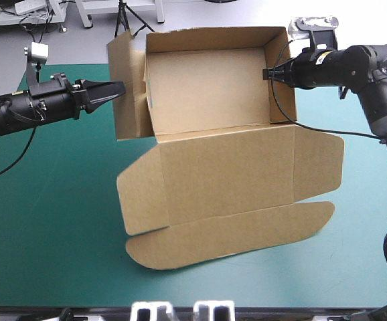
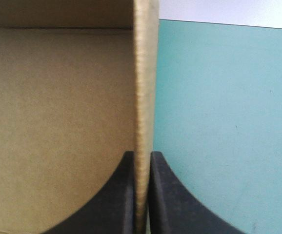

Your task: Fold the box

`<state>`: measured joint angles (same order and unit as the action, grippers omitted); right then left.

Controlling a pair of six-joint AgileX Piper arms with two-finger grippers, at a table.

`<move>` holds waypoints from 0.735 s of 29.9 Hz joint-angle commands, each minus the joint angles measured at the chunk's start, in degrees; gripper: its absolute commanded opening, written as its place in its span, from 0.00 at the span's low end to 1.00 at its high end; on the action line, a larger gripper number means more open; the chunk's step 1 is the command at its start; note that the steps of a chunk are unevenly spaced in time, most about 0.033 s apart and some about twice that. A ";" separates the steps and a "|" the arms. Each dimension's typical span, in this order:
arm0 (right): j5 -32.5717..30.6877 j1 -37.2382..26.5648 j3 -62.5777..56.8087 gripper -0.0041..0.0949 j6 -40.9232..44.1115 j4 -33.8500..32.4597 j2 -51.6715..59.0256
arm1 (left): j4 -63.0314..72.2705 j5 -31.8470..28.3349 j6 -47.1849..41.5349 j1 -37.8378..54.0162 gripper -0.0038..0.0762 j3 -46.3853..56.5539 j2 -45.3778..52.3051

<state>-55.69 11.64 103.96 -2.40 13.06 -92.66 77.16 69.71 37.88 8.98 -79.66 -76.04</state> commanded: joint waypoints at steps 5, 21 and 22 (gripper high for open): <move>3.06 0.09 1.68 0.02 -0.69 4.46 2.52 | 2.47 -0.52 0.35 -0.27 0.04 -1.71 1.76; 0.52 0.09 1.68 0.02 -0.69 4.46 2.52 | -3.54 -12.33 0.73 -0.16 0.04 -1.71 1.76; 0.38 0.09 1.68 0.02 -0.69 4.46 2.52 | -3.54 -14.71 0.73 -0.16 0.04 -1.71 1.76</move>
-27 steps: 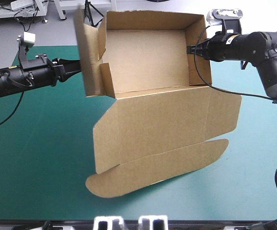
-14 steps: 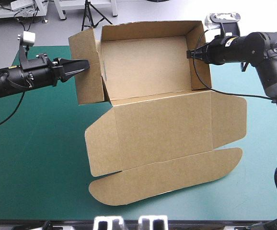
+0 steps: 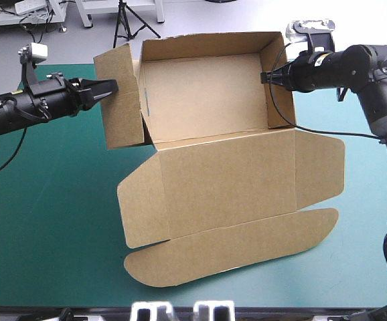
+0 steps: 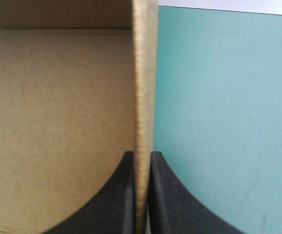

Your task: Fold the box

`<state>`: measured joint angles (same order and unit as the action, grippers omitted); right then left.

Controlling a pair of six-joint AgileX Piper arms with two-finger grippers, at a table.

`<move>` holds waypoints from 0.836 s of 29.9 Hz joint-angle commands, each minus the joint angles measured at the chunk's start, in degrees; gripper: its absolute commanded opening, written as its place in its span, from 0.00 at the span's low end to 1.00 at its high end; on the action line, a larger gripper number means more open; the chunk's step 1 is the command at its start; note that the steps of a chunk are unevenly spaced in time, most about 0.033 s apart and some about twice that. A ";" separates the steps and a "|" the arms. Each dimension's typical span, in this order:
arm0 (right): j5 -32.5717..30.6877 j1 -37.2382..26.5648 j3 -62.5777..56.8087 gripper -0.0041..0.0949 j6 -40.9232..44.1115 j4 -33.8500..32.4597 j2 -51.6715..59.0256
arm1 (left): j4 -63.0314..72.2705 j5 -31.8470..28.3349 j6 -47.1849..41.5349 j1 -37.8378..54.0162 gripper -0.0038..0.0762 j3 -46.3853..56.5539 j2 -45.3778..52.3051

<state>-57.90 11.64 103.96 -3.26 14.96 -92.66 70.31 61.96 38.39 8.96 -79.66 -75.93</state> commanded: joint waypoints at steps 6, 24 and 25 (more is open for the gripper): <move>0.29 0.09 1.68 0.02 0.17 2.56 2.85 | 3.31 -13.67 0.23 1.80 0.04 -1.71 1.03; 0.49 0.09 1.68 0.02 0.33 2.96 10.78 | 4.18 2.90 -1.89 17.38 0.04 -1.71 -5.99; 0.71 0.09 1.68 0.02 0.33 2.96 10.91 | 4.58 4.07 -1.89 17.38 0.04 -1.71 -6.01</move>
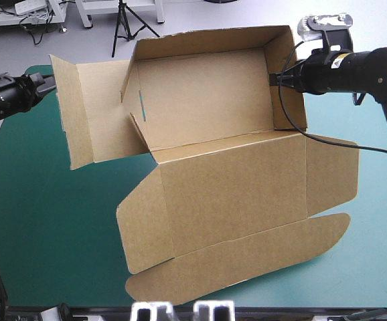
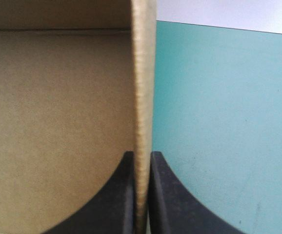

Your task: Fold the box

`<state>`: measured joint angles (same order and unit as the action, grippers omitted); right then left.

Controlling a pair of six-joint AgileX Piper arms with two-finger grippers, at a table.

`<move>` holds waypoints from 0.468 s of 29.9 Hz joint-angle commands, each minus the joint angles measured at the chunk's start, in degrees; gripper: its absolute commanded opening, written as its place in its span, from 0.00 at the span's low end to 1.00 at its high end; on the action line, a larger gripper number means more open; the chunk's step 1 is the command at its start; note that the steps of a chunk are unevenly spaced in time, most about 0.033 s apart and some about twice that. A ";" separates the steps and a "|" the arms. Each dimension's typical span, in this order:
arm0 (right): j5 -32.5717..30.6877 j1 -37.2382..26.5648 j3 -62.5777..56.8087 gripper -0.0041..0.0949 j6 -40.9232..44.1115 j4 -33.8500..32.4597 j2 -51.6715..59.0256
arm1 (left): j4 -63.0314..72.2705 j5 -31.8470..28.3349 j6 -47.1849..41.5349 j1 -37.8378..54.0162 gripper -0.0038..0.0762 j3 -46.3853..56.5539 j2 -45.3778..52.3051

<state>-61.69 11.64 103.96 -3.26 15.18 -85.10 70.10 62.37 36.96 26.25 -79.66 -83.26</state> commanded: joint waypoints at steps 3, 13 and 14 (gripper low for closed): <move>5.45 0.09 1.68 0.02 0.41 3.00 3.75 | 6.34 7.74 -0.46 0.09 0.04 -1.71 1.23; 9.03 0.09 1.68 0.02 0.39 5.61 3.01 | 10.43 11.71 -0.31 -3.06 0.04 -1.71 3.82; 9.03 0.09 1.68 0.02 0.39 5.74 2.73 | 10.57 11.71 -0.31 -3.86 0.04 -1.71 4.27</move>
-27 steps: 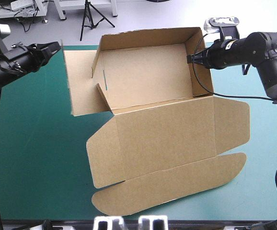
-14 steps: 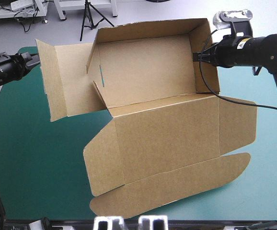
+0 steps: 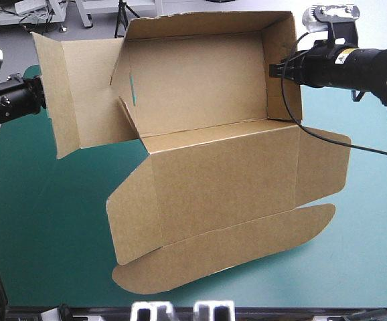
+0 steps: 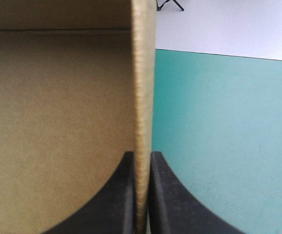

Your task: Fold the box

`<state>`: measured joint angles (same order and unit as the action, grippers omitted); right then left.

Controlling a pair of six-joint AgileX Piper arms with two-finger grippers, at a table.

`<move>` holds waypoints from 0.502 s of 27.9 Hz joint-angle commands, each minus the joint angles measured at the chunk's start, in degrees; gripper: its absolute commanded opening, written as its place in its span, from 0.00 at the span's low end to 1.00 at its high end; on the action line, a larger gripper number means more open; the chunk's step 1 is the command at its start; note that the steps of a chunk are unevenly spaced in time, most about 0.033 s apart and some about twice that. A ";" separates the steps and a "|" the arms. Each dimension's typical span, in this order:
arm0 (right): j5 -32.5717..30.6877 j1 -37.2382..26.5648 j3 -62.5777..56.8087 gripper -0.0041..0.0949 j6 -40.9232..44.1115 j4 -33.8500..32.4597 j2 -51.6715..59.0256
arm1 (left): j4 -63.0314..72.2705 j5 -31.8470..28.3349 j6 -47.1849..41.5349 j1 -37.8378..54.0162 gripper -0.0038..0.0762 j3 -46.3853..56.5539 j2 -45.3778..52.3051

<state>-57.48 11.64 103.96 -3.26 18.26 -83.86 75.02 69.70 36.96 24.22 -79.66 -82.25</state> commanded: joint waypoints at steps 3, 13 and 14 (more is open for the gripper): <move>4.82 0.09 1.68 0.02 0.25 2.67 0.77 | 7.00 4.32 -0.31 -3.90 0.04 -1.71 3.78; 5.10 0.09 1.68 0.02 0.17 2.52 -1.46 | 6.89 4.32 -0.44 -8.27 0.04 -1.71 6.09; 5.21 0.09 1.68 0.02 0.17 2.52 -1.58 | 6.90 4.32 -0.44 -8.55 0.04 -1.71 6.23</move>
<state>-57.10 11.64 103.96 -3.26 18.26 -87.18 77.41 70.15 36.92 16.80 -79.66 -78.54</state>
